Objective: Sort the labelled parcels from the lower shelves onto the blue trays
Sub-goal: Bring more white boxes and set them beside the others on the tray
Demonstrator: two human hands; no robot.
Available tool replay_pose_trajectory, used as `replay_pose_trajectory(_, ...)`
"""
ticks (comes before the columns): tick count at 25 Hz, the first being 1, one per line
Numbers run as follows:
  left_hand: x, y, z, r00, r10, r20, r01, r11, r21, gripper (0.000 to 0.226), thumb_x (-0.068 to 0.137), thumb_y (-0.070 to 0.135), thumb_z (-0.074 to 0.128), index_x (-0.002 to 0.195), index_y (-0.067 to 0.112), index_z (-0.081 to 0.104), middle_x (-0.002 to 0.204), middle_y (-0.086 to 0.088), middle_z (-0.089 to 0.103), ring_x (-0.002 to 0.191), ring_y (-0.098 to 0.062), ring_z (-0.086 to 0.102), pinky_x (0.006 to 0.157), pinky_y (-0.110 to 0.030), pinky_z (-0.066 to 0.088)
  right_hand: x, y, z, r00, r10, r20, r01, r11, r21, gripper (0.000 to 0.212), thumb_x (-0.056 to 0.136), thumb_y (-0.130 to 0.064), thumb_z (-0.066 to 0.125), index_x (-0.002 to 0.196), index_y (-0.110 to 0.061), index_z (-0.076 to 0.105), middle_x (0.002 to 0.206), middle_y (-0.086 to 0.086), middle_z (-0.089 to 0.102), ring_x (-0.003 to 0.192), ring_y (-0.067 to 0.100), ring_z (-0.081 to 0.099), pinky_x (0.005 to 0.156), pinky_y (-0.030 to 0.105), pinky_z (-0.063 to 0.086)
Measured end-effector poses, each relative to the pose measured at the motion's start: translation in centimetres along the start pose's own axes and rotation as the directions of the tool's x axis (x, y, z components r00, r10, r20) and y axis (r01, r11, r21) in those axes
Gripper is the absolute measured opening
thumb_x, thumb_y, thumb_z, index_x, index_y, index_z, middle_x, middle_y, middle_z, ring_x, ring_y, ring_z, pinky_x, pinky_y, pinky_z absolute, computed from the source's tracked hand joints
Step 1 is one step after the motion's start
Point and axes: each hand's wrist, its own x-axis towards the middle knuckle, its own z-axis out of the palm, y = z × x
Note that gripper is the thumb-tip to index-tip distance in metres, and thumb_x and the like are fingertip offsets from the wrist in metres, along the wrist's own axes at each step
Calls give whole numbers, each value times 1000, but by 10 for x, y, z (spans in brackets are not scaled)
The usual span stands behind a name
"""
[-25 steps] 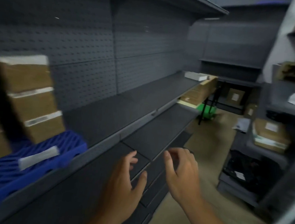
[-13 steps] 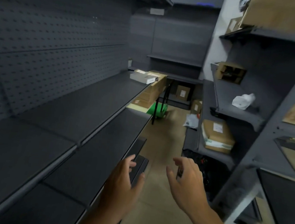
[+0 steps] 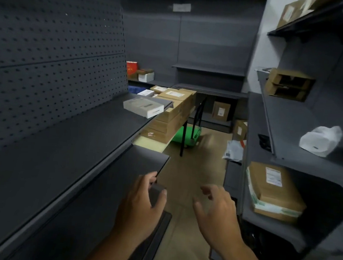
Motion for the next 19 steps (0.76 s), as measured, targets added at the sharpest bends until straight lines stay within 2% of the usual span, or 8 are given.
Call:
replay_pose_trajectory(2,41,7,14,997,-49,-64,51,998,34,46,96,45,58,140,37,45,129,20,49,121,-3,49,89,-23,40,56,14,9,998,-35,44,35,999,15,36,92,-43,66,124,-31,56,112,-15,52,112,11,52,92,27,37)
replay_pose_trajectory(5,99,14,15,981,-111,-157,120,992,46,46,94,51,58,138,42,46,132,21,45,123,-2,46,93,-26,41,135,6,21,987,-154,52,151,987,57,36,87,-36,73,119,-23,62,113,-5,61,108,19,58,91,37,45)
replay_pose_trajectory(7,134,12,6,966,-113,-232,128,991,49,45,91,55,56,135,45,46,130,25,43,121,2,44,89,-21,42,182,-8,36,973,-231,23,227,967,120,36,83,-32,77,114,-17,66,108,0,65,101,22,61,86,41,48)
replay_pose_trajectory(9,166,5,-5,944,-96,-315,111,993,29,45,89,57,54,133,46,47,127,28,41,119,5,44,84,-13,38,222,-25,53,961,-275,36,265,948,176,38,83,-36,77,115,-17,66,108,-1,65,101,20,60,87,42,47)
replay_pose_trajectory(13,219,-25,-16,898,-133,-420,145,989,-4,45,87,56,57,130,43,51,127,27,39,120,7,37,86,-10,32,287,-51,91,934,-357,21,346,916,206,46,82,-43,77,118,-17,65,115,-1,62,106,19,57,89,40,45)
replay_pose_trajectory(16,246,-42,-17,863,-160,-478,228,970,86,42,88,54,60,127,41,53,127,22,41,116,8,32,85,-11,28,328,-71,108,924,-379,-48,381,903,201,68,75,-51,81,128,-13,61,123,4,60,115,22,53,92,31,40)
replay_pose_trajectory(19,266,-48,-16,851,-178,-494,283,948,144,40,89,51,63,126,38,55,126,21,42,121,3,36,92,-21,32,365,-90,120,941,-333,58,325,939,111,107,70,-74,72,148,-8,42,142,10,50,133,27,44,106,37,35)
